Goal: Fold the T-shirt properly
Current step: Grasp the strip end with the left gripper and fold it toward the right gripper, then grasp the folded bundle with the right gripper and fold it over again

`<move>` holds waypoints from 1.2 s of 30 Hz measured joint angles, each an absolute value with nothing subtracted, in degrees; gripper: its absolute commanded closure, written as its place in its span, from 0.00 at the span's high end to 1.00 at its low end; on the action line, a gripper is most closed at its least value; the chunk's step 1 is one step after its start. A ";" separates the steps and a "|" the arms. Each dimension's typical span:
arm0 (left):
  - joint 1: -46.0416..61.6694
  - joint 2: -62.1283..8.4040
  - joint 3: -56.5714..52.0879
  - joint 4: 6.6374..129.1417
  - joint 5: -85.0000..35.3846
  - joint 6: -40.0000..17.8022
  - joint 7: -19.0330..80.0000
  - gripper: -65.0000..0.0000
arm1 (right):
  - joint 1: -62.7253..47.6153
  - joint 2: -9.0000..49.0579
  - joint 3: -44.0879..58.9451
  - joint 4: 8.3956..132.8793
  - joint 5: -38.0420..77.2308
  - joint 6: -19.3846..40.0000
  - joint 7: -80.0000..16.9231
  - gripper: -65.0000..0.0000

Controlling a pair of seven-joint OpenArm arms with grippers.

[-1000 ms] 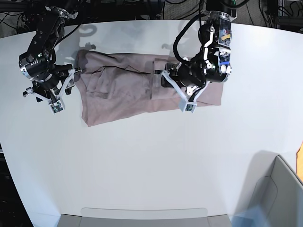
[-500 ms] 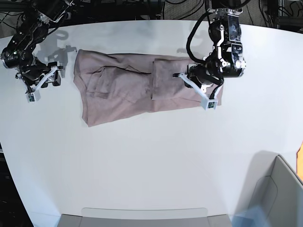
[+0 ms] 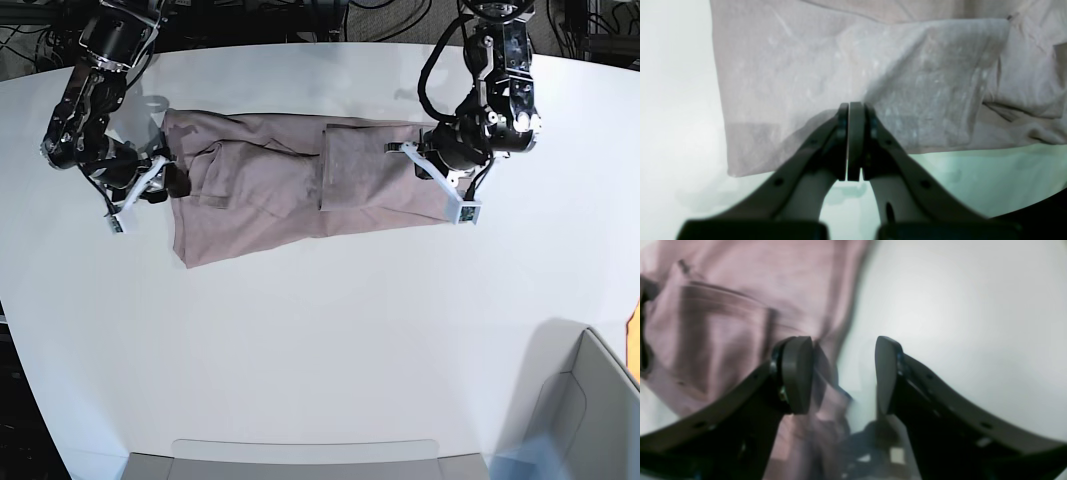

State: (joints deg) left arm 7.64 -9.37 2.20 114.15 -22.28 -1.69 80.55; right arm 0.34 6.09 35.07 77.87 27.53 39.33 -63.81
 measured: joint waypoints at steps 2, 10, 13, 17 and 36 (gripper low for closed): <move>7.64 -9.37 2.20 114.15 -22.28 -1.69 80.55 0.03 | 0.49 4.29 32.84 78.02 28.36 39.33 -64.66 0.47; 7.64 -9.37 2.20 114.15 -22.28 -1.69 80.55 0.03 | 0.97 1.54 27.20 78.22 28.10 39.33 -64.77 0.43; 7.60 -9.37 2.20 114.15 -22.28 -1.67 80.55 0.03 | 1.10 1.19 25.47 78.02 27.88 39.33 -65.25 0.22; 7.64 -9.39 2.20 114.15 -22.28 -1.67 80.58 0.03 | 2.61 1.39 25.47 77.21 26.68 39.33 -66.74 0.00; 12.32 -12.97 -5.15 114.19 -22.48 -1.72 80.51 0.03 | 5.06 12.62 25.15 96.18 17.45 8.99 -70.19 0.00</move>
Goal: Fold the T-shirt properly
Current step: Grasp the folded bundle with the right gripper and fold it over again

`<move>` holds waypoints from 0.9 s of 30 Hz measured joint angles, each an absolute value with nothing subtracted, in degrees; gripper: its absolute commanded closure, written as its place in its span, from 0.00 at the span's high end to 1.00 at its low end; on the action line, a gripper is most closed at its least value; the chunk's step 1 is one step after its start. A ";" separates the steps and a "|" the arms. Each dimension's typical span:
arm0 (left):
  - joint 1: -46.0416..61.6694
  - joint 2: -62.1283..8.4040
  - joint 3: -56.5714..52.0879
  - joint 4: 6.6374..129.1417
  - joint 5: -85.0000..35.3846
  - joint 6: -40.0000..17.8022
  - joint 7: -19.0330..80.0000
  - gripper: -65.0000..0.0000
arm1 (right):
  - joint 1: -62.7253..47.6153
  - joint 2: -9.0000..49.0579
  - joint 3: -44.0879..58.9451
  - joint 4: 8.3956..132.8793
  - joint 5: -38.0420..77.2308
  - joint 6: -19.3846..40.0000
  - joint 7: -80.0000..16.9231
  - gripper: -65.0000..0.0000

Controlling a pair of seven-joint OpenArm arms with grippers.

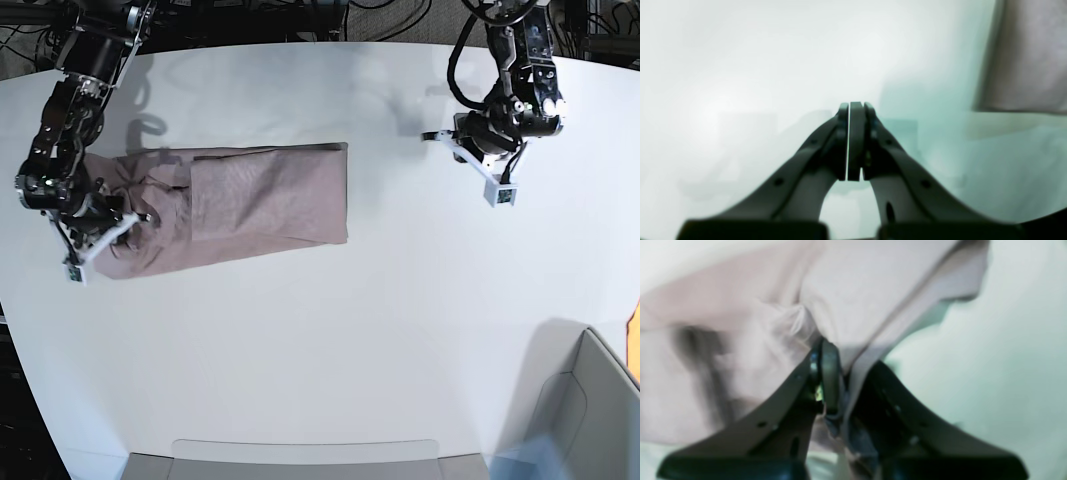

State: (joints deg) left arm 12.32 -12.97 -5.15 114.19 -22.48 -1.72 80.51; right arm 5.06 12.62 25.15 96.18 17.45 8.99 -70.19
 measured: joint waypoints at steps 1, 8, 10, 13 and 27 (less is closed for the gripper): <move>12.49 -13.47 -5.93 114.15 -22.44 -1.69 80.84 0.03 | 4.40 11.49 21.37 99.48 17.41 5.96 -70.00 0.00; 13.67 -15.09 -8.95 114.13 -22.28 -1.69 80.58 0.03 | 1.48 8.40 -3.01 108.62 17.93 -12.95 -70.04 0.00; 13.61 -15.09 -9.02 114.13 -22.28 -1.74 80.53 0.03 | 3.27 8.45 -7.75 106.04 17.93 -17.23 -69.65 0.00; 13.65 -15.09 -8.99 114.10 -22.48 -1.74 80.60 0.03 | 7.75 8.36 -15.03 99.57 17.96 -21.41 -69.71 0.00; 14.61 -15.11 -8.75 114.08 -22.46 -1.76 80.55 0.03 | 10.33 3.75 -34.28 95.94 17.91 -25.78 -70.52 0.52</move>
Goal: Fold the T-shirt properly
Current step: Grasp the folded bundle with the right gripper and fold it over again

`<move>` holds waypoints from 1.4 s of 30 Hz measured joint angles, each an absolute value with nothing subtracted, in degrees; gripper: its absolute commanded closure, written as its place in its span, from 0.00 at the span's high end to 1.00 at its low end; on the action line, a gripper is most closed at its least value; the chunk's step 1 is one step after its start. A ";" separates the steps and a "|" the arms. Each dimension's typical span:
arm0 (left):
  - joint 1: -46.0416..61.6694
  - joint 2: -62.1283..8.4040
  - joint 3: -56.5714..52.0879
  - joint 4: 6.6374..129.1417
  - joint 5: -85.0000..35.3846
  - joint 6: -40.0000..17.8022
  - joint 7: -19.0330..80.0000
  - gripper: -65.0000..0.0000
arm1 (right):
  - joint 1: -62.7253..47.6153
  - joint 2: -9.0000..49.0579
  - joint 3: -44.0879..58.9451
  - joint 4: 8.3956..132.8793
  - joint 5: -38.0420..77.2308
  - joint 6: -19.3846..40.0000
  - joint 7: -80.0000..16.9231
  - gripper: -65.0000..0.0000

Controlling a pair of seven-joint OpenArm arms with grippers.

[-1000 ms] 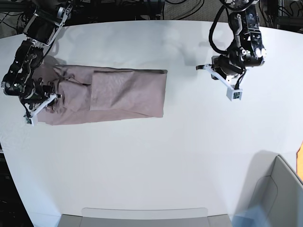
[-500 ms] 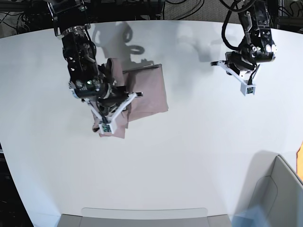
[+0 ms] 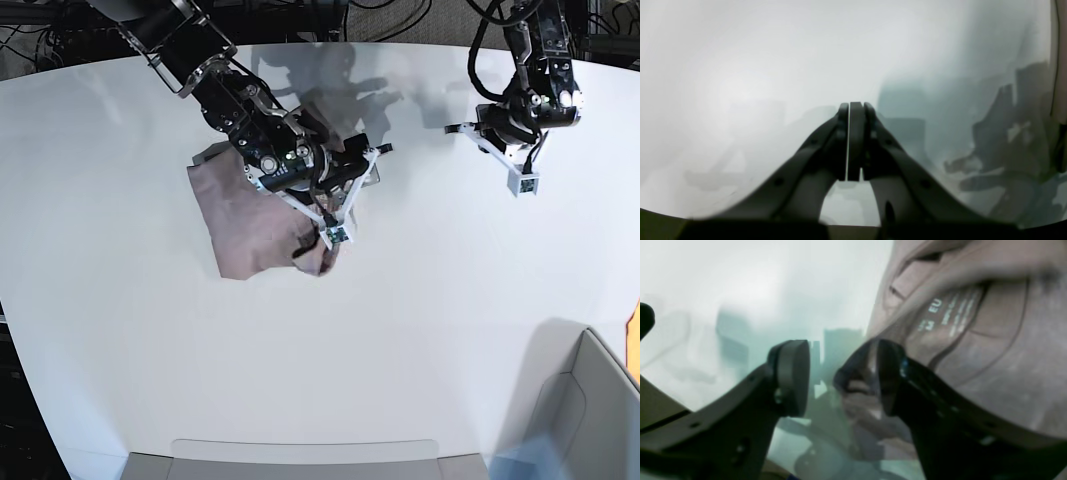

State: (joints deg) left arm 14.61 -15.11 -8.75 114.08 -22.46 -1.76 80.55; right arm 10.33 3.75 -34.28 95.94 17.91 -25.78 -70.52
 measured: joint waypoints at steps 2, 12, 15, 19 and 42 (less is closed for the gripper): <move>14.61 -15.07 -8.75 114.08 -22.50 -1.76 80.55 0.03 | 10.98 3.86 -34.30 96.23 17.80 -25.85 -70.59 0.52; 14.57 -15.14 -7.84 114.10 -22.41 -1.93 80.51 0.01 | 13.72 9.30 -25.56 106.52 19.16 -25.71 -70.35 0.38; 14.31 -15.53 -1.80 114.15 -22.37 -5.58 80.29 0.00 | 14.00 14.41 -21.87 104.68 22.76 -24.14 -70.65 0.18; 14.31 -15.09 7.64 115.18 -22.72 -9.06 77.38 0.00 | 13.67 17.61 -13.98 99.68 28.53 -20.51 -70.87 0.00; -4.19 -11.22 46.94 99.55 -22.31 -9.02 67.51 0.00 | 18.72 21.34 -17.50 75.94 20.82 -6.92 -70.52 0.00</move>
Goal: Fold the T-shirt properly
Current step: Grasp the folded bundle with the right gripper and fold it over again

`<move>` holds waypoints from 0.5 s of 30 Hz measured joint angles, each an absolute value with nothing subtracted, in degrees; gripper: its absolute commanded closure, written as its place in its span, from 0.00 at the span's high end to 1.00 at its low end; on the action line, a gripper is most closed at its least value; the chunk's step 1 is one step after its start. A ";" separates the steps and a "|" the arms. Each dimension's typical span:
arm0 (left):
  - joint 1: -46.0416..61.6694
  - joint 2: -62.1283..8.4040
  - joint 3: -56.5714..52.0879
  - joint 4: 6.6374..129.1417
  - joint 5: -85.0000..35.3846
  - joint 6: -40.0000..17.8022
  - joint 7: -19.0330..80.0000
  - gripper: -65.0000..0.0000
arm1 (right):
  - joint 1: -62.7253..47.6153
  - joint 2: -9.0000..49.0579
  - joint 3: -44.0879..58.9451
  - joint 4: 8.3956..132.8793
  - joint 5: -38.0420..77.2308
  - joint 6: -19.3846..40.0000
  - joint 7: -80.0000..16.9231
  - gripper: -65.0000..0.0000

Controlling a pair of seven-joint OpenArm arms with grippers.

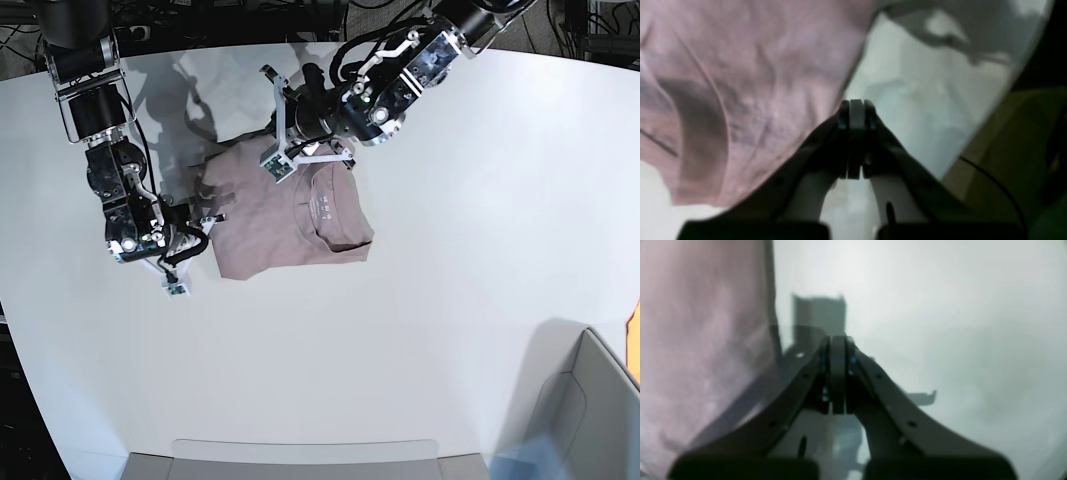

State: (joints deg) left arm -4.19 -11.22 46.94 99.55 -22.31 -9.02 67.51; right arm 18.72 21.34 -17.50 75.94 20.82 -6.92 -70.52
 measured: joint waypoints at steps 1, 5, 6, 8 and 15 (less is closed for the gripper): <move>-4.80 -11.22 46.98 98.50 -22.52 -9.13 67.48 0.00 | 18.09 21.43 -18.90 76.18 20.05 -7.11 -69.73 0.00; -5.82 -11.51 44.05 95.37 -22.37 -4.27 67.75 0.00 | 15.97 22.98 -24.86 82.26 19.70 -1.78 -71.07 0.00; -5.52 -10.81 40.34 94.61 -22.09 0.58 67.81 0.00 | 14.50 23.53 -26.09 85.47 20.78 2.17 -72.10 0.00; -5.21 -9.50 30.50 94.21 -21.06 8.56 68.36 0.00 | 10.26 23.79 -26.39 91.90 23.51 7.62 -73.30 0.00; -5.87 -10.68 16.75 99.57 -21.71 9.89 69.19 0.00 | 1.08 23.03 -16.88 107.96 23.73 8.99 -73.23 0.00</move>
